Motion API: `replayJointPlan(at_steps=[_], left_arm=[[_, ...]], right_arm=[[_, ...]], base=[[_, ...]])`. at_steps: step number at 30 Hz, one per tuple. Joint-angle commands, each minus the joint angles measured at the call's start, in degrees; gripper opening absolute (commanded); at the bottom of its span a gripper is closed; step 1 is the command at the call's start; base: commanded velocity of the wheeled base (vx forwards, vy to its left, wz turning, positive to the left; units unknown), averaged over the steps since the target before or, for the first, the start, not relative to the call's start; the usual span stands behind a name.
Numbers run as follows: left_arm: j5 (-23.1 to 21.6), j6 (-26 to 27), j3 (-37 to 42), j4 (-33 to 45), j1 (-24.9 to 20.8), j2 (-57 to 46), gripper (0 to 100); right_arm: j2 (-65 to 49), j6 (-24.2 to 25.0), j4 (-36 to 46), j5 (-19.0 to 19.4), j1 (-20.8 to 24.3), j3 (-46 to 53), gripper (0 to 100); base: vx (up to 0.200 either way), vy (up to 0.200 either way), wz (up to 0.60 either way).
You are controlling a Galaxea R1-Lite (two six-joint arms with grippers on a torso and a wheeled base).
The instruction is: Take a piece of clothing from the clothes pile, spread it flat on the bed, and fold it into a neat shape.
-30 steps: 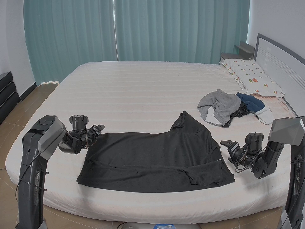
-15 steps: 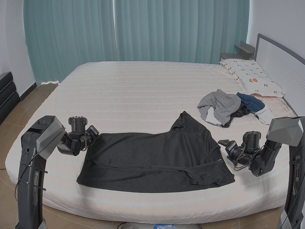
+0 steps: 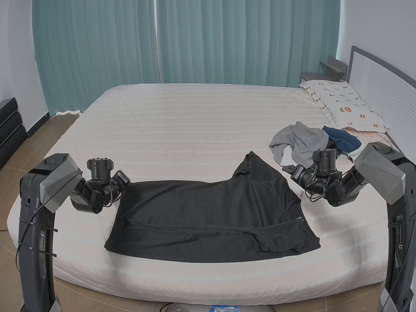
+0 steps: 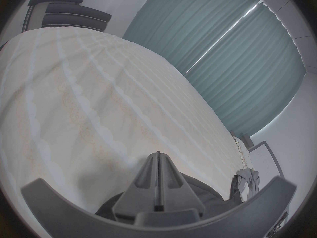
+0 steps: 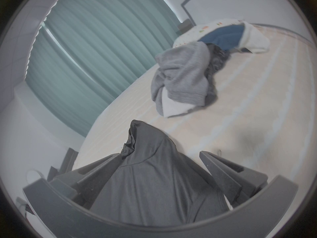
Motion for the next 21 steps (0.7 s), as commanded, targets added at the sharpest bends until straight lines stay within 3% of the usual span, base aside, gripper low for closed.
replayJointPlan(at_steps=[1,5,9,21], left_arm=[[-0.17,-0.24,2.93,-0.73,0.15,-1.88,0],[-0.17,-0.24,2.85,-0.73,0.15,-1.7,0],[-0.17,-0.24,2.85,-0.73,0.23,-1.61,0],[-0.17,-0.16,2.85,-0.73,0.23,-1.53,0]], right_arm=[[9.55,-7.42,8.47,-0.84,1.69,-15.12,100],[17.11,-7.33,18.49,-1.54,2.04,-29.8,100],[21.76,-7.24,22.1,-4.35,2.3,-38.41,100],[25.28,-6.45,21.22,-5.05,2.56,-42.87,100]], base=[[0.0,0.0,0.0],[0.0,0.0,0.0],[0.0,0.0,0.0],[0.0,0.0,0.0]])
